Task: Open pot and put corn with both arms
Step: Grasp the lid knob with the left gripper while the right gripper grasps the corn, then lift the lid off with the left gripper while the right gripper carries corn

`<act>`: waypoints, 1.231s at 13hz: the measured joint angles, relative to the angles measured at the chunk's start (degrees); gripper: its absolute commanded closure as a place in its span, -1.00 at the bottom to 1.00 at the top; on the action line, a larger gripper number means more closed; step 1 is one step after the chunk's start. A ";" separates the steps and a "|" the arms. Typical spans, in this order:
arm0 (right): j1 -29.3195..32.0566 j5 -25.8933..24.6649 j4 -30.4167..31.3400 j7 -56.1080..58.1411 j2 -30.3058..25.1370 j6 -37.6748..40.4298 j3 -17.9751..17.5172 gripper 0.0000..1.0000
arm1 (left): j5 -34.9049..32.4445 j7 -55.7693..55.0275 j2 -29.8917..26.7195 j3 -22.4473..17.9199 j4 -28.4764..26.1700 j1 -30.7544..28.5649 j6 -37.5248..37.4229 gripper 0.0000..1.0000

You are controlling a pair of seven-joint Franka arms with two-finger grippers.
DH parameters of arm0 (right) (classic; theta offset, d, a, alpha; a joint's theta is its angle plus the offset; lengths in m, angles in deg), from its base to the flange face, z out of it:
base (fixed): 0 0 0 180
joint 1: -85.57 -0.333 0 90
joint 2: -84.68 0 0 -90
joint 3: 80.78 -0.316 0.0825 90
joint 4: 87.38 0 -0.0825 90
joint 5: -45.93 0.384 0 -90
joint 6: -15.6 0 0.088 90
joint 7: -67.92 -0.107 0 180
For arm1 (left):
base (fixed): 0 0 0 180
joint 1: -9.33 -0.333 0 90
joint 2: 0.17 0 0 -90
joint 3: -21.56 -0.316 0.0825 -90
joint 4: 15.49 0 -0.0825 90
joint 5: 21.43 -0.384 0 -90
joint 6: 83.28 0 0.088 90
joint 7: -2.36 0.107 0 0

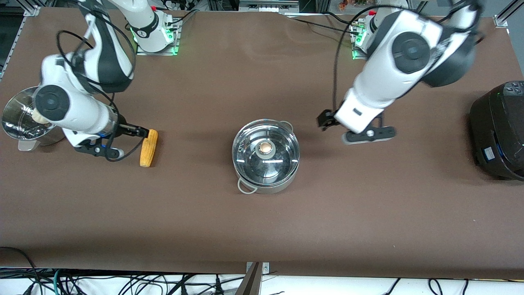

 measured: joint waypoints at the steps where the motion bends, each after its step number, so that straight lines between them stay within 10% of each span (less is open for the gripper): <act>1: 0.05 -1.51 4.14 -0.32 0.06 -5.72 0.20 -1.00 | 0.00 -2.95 2.48 0.04 1.01 1.98 2.31 -1.00; 5: 0.27 -2.80 18.35 -0.44 1.91 -28.20 1.31 -1.00 | -2.49 -16.81 13.82 -1.11 10.99 11.41 3.71 -1.00; 10: 0.30 -2.82 21.04 -0.44 7.95 -39.05 1.96 -0.90 | -3.04 -24.70 24.06 -8.44 22.08 21.05 3.72 -1.00; 15: 0.29 -2.84 20.84 -0.43 8.68 -39.30 1.96 0.94 | -4.70 -25.10 27.89 -8.99 23.95 22.24 4.19 -0.88; 16: 0.29 -2.85 20.74 -0.42 8.65 -39.32 1.97 1.00 | -4.71 -25.10 27.89 -9.12 24.11 22.24 4.19 -0.83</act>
